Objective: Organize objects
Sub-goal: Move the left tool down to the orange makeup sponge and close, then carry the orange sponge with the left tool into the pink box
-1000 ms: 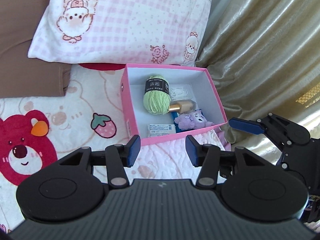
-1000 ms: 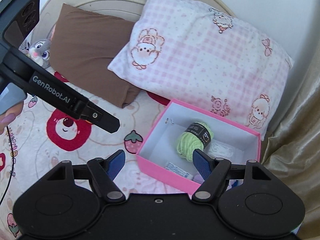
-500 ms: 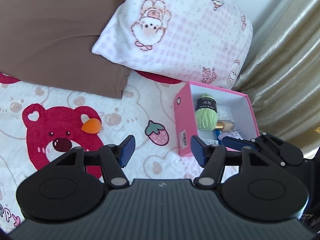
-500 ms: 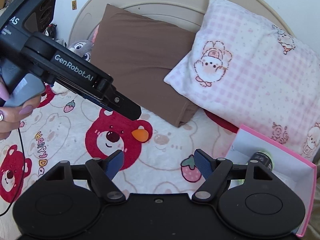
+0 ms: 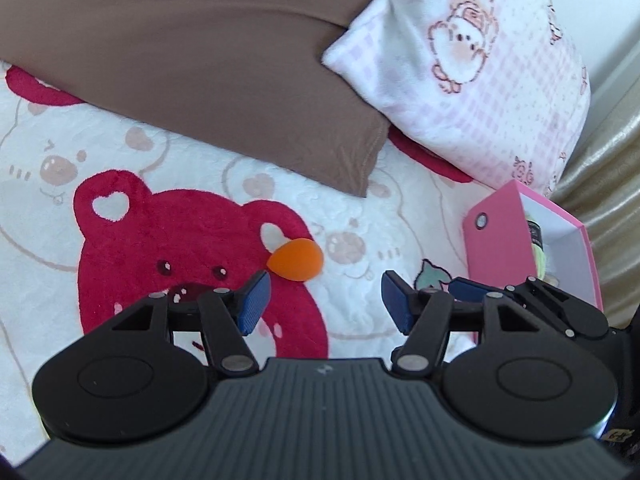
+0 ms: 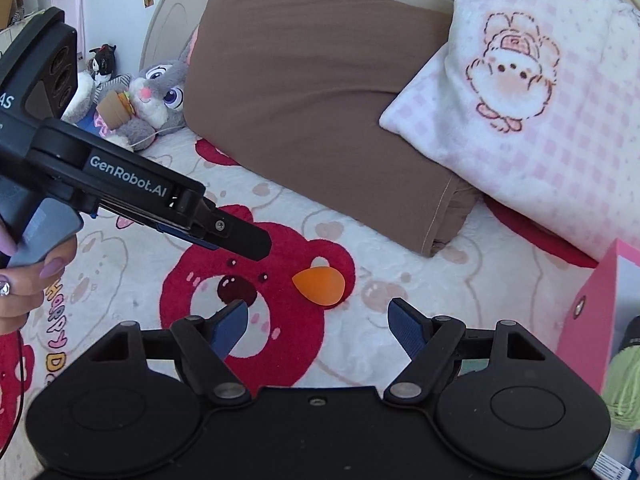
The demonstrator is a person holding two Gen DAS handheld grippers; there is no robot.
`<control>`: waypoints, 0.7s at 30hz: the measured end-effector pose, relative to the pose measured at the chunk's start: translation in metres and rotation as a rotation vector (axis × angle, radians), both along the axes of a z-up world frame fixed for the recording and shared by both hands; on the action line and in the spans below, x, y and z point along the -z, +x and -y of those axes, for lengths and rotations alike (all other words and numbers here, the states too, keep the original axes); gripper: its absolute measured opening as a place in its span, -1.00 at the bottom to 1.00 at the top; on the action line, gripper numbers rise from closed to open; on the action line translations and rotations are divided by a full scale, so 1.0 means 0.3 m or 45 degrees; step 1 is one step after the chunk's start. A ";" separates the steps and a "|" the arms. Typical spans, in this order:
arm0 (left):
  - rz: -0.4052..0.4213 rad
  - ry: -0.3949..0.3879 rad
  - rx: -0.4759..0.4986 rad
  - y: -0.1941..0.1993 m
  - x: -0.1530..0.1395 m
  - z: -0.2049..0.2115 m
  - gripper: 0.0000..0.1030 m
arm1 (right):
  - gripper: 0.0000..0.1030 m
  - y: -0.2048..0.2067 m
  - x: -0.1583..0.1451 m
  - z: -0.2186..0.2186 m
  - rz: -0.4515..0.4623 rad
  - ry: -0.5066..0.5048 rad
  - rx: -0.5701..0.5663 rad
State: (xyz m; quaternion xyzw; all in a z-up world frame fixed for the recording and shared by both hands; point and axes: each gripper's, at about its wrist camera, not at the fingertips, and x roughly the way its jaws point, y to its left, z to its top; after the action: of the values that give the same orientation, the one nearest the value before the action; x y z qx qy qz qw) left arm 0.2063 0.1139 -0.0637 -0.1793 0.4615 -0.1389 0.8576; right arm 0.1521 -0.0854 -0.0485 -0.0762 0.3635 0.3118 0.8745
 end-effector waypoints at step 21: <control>0.011 -0.101 0.033 0.135 0.217 0.033 -0.52 | -0.13 0.167 0.282 -0.117 -0.012 0.055 0.030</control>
State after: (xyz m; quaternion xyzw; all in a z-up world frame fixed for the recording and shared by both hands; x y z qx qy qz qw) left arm 0.2469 0.1041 -0.1287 -0.2064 0.4541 -0.1690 0.8501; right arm 0.2022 -0.0504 -0.1332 -0.0515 0.3616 0.3096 0.8779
